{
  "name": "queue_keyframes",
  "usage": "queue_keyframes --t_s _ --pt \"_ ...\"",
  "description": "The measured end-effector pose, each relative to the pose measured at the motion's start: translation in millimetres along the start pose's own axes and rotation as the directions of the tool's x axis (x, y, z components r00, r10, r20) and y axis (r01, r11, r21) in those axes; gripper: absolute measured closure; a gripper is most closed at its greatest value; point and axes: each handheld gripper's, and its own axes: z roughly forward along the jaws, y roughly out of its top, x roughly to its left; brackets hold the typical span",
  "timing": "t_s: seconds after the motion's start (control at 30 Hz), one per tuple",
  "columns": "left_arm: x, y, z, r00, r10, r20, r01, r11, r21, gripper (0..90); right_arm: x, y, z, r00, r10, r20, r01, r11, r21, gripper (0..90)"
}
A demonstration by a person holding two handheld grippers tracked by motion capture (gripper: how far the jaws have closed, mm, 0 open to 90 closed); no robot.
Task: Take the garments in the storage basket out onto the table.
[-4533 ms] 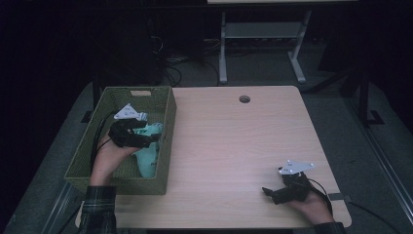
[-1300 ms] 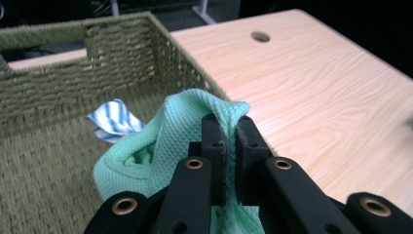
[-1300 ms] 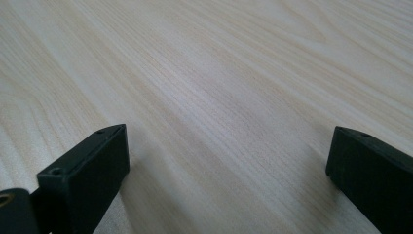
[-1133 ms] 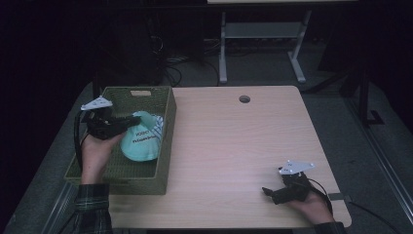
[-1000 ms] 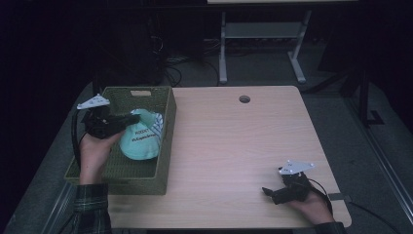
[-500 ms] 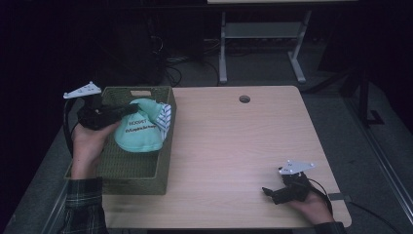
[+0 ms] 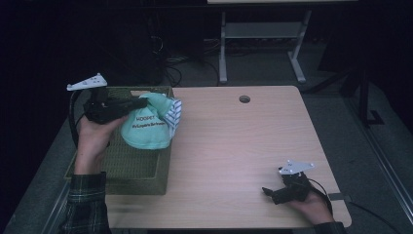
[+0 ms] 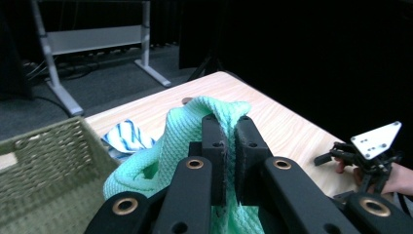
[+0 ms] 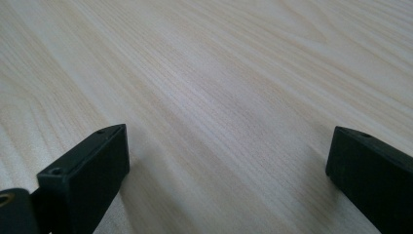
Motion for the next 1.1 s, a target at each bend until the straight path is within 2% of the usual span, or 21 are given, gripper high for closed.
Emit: queue_keyframes --t_s 0.07,0.1,0.13,0.23,0.33,0.37,0.43,0.47,0.53,0.73,0.77,0.87,1.1 --pt "-2.8 2.4 1.2 0.9998 0.002 0.020 -0.002 1.0000 -0.006 84.7 0.0 0.0 0.0 1.0000 0.000 0.000 0.000 1.000 0.000 1.7" --pt "-6.4 4.3 2.8 0.9985 0.001 0.054 0.000 0.9998 -0.021 84.7 0.0 0.0 0.0 1.0000 0.000 0.000 0.000 1.000 0.000 1.8" --pt "-8.8 5.4 3.8 0.9979 0.003 0.065 -0.002 0.9997 -0.024 84.8 0.0 0.0 0.0 1.0000 0.000 0.000 0.000 1.000 0.000 1.8" --pt "-14.6 8.2 6.5 0.9972 0.015 0.074 -0.014 0.9996 -0.025 84.8 0.0 0.0 0.0 1.0000 0.000 0.000 0.000 1.000 0.000 1.8" --pt "-26.0 13.9 13.2 0.9936 0.039 0.106 -0.036 0.9989 -0.030 84.7 0.0 0.0 0.0 1.0000 0.000 0.000 0.000 1.000 0.000 1.8" --pt "-26.0 13.9 13.2 0.9936 0.039 0.106 -0.036 0.9989 -0.030 84.8 0.0 0.0 0.0 1.0000 0.000 0.000 0.000 1.000 0.000 1.8" --pt "-32.0 16.0 19.4 0.9880 0.043 0.148 -0.037 0.9985 -0.040 84.8 0.0 0.0 0.0 1.0000 0.000 0.000 0.000 1.000 0.000 1.8" --pt "-32.0 16.0 19.4 0.9880 0.043 0.148 -0.037 0.9985 -0.040 84.8 0.0 0.0 0.0 1.0000 0.000 0.000 0.000 1.000 0.000 1.8" --pt "-38.7 17.3 26.5 0.9839 0.050 0.171 -0.044 0.9983 -0.038 84.8 0.1 0.0 0.1 1.0000 0.001 -0.001 -0.001 1.000 -0.001 1.8" --pt "-50.9 17.7 39.5 0.9770 0.074 0.200 -0.070 0.9972 -0.027 84.8 0.1 0.0 0.1 1.0000 0.002 -0.001 -0.002 1.000 -0.001 1.7" --pt "-55.0 17.1 44.8 0.9734 0.081 0.214 -0.077 0.9967 -0.026 84.7 0.2 0.0 0.0 1.0000 0.002 -0.001 -0.002 1.000 -0.001 1.7" --pt "-59.7 14.7 52.1 0.9694 0.085 0.230 -0.080 0.9964 -0.028 84.7 0.2 0.0 0.0 1.0000 0.002 -0.001 -0.002 1.000 0.000 1.7" --pt "-65.6 4.0 66.6 0.9643 0.082 0.252 -0.080 0.9966 -0.019 84.7 0.2 0.0 0.0 1.0000 0.003 -0.001 -0.003 1.000 0.000 1.7"
